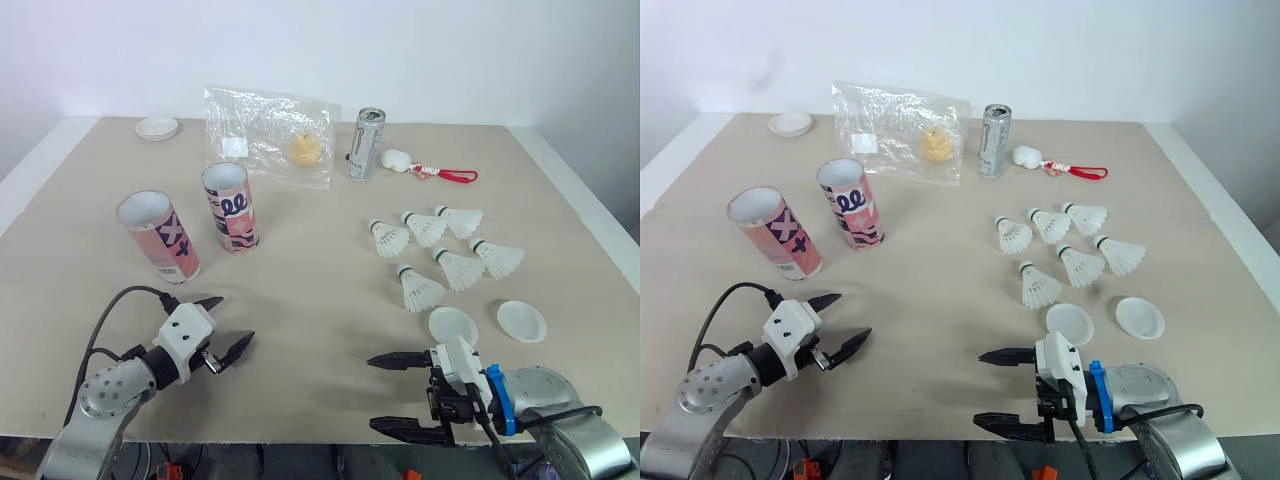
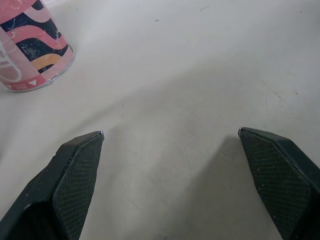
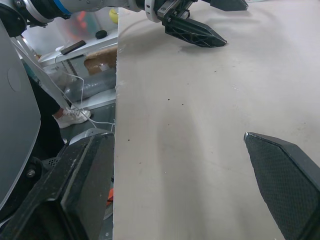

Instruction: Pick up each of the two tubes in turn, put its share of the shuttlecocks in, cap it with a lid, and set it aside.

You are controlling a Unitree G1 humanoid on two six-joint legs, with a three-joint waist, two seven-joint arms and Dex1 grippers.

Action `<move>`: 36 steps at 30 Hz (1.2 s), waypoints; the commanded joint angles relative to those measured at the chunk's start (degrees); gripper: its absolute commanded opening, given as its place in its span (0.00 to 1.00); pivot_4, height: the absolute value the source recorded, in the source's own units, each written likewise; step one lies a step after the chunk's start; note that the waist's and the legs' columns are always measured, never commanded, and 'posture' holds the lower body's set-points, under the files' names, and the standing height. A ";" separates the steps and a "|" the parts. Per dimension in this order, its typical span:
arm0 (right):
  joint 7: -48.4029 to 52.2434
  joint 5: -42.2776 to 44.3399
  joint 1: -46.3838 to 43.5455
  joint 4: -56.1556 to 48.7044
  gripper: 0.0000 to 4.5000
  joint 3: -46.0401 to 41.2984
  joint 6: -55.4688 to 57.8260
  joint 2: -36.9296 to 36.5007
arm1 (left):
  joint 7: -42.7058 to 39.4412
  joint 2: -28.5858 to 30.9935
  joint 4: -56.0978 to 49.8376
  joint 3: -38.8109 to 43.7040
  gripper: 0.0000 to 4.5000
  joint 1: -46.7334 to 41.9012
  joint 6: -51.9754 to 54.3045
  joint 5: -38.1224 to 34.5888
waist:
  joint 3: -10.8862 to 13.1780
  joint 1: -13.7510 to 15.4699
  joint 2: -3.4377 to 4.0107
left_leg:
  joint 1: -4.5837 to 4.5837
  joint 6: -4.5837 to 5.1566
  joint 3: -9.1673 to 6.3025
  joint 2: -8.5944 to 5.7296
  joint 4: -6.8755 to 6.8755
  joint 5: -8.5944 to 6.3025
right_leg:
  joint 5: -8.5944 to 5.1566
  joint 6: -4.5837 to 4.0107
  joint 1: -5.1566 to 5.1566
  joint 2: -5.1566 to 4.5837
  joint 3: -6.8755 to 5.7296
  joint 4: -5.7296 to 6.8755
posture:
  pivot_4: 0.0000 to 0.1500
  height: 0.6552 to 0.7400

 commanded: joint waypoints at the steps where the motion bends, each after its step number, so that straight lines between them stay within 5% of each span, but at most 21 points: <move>1: -0.43 0.93 -0.49 -1.76 0.99 -1.67 -0.27 0.35 | -0.95 0.78 -0.55 1.29 1.00 -0.06 -1.52 -0.78 | 0.00 0.00 0.00 | 0.00 0.00 0.00 0.00 0.00 0.00 | 0.00 0.00 0.00 0.00 0.00 0.00 | 1.00 1.00; 24: -3.09 3.52 -1.59 -1.54 0.99 -4.20 1.58 2.17 | -3.58 0.45 2.18 1.22 1.00 -0.63 -3.72 -2.39 | 0.00 0.00 0.00 | 0.00 0.00 0.00 0.00 0.00 0.00 | 0.01 0.01 0.01 0.00 0.00 0.00 | 1.00 1.00; 36: -5.57 14.80 -25.10 1.09 0.99 -5.85 17.05 1.95 | 2.12 -4.92 -1.53 2.08 1.00 0.21 -2.55 -4.63 | 0.01 -0.03 0.01 | -0.06 0.03 0.03 0.02 0.02 0.02 | 0.07 0.03 -0.02 0.03 0.02 -0.01 | 1.00 1.00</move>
